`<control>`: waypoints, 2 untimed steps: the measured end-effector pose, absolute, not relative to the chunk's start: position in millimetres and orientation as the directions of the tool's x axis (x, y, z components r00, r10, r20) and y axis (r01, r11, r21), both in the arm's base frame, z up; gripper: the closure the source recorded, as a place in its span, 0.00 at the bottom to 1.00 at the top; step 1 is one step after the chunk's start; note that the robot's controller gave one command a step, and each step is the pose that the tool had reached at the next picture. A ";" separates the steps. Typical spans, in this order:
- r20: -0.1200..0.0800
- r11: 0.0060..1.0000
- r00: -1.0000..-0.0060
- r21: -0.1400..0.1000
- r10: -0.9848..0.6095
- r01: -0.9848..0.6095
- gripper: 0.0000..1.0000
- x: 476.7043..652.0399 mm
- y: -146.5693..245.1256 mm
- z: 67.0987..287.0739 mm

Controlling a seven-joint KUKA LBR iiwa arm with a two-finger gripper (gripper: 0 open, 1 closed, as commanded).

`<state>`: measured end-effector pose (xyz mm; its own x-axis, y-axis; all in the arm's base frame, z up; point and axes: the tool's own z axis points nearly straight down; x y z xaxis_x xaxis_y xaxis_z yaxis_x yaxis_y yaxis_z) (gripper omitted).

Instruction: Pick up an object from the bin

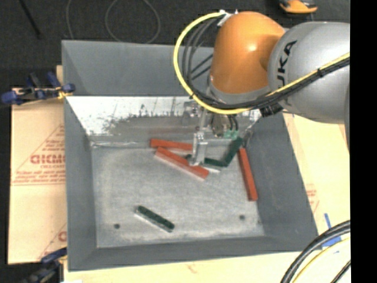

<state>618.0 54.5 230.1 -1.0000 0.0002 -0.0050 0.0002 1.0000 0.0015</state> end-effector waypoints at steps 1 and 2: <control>0.003 0.998 -0.998 -0.002 -0.059 -0.059 0.00 622.8 18.3 94.2; 0.002 1.000 -1.000 0.002 -0.032 -0.032 0.00 653.0 5.8 70.5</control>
Offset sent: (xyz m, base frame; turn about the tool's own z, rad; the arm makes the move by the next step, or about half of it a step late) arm 0.0055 -0.0335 -0.1317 -0.0619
